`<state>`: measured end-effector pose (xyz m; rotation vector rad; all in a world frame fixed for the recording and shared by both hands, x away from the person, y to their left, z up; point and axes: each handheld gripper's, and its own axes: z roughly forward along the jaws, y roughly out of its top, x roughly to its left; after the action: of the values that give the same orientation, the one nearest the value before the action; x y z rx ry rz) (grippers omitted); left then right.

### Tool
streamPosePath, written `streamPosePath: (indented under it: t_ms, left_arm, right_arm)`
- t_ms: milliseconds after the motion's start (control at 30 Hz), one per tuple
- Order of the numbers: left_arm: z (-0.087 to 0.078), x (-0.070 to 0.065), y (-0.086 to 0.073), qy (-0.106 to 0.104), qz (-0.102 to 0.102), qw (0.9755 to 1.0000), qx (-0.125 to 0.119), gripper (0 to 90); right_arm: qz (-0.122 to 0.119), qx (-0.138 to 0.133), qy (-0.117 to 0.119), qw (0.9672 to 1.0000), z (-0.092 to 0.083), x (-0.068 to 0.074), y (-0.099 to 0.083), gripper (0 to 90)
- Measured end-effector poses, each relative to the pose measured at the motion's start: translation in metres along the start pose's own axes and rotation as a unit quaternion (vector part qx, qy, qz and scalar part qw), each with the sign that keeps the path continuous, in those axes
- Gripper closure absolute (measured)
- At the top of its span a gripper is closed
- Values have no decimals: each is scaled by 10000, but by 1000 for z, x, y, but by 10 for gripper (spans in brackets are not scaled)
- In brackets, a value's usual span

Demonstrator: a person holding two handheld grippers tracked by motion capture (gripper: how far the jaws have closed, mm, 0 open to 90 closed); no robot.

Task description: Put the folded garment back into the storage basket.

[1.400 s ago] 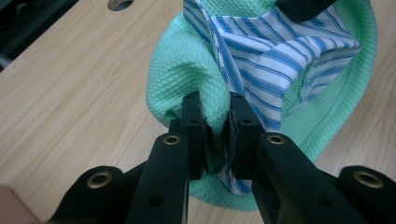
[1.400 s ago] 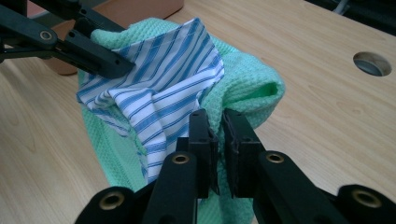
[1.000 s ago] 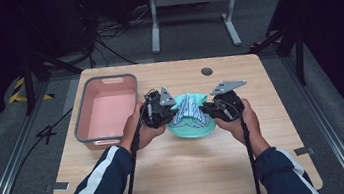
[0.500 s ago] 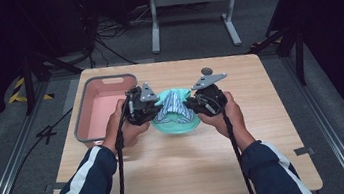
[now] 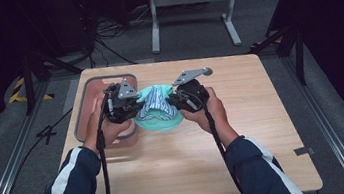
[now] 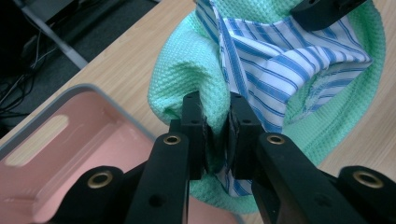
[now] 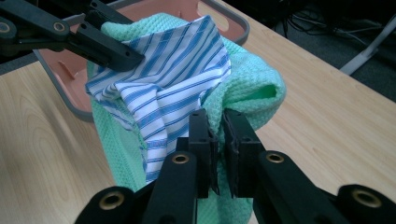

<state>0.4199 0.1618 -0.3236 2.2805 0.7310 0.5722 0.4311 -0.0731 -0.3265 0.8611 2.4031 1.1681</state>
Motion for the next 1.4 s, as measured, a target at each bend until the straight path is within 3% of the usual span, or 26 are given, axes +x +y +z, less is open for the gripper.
streamPosePath:
  t_ms: [133,633,1100,1400]
  left_arm:
    - [-9,8,-6,109,-3,9999,15,796]
    - [-38,37,-34,447,-318,9985,20,796]
    - [-49,57,-59,808,-498,9953,173,797]
    - [-49,66,-76,896,-692,9934,201,797]
  right_arm:
    - [-5,-42,44,10000,5,4,9,821]
    - [-205,-75,289,9993,38,31,44,821]
    - [-356,17,473,9982,79,51,60,821]
    - [-368,61,568,9977,99,60,63,821]
